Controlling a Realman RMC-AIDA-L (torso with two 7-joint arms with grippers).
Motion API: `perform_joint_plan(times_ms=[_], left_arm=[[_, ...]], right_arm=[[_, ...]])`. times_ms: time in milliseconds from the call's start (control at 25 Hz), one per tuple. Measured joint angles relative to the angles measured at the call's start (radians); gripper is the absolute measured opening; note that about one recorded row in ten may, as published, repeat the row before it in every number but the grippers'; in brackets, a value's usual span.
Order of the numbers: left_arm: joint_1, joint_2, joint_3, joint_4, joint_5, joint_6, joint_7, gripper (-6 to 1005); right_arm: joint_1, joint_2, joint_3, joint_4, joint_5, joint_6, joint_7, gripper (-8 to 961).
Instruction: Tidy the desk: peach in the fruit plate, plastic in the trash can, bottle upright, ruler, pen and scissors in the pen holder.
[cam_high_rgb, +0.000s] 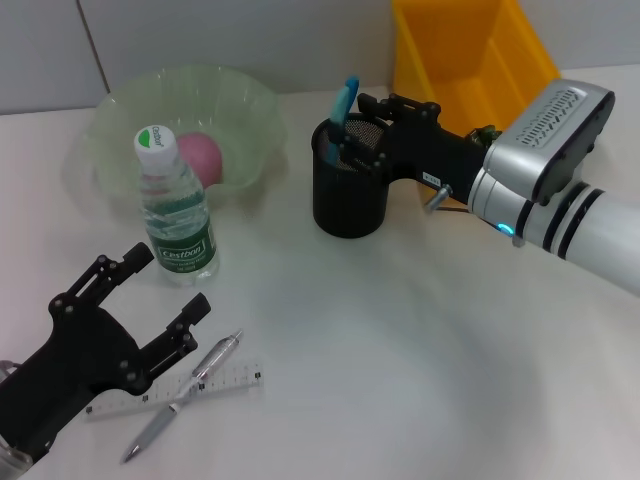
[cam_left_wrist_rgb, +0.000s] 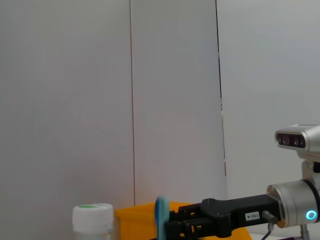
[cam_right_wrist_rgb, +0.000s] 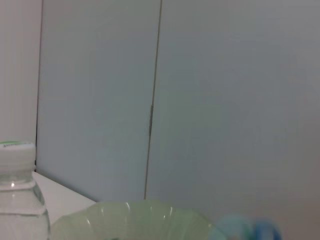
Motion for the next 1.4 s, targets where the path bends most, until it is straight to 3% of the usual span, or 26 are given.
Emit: perform_joint_plan(times_ms=[320,520,760,1040,1400], left_arm=[[-0.006,-0.001,-0.005,-0.001,0.0,-0.002,0.0,796],[-0.013,0.0,-0.011,-0.001,0.0,-0.005,0.0,796],[-0.014,0.001,-0.013,-0.001,-0.005,-0.006,0.006,796],[0.003,0.006,-0.016,-0.001,-0.005,-0.005,0.015,796],[-0.01,0.005,-0.016,-0.022,-0.002,-0.022,0.051,796]], right_arm=[[-0.082,0.0,0.012,-0.068,0.002,-0.075,0.031,555],[-0.113,0.0,0.074,-0.078,0.002,-0.119,0.051,768],[-0.133,0.0,0.137,-0.076,0.002,-0.152,0.059,826],[-0.175,-0.001,0.208,-0.07,0.004,-0.247,0.06,826],[-0.189,-0.002,0.207,-0.063,0.005,-0.271,0.06,825]])
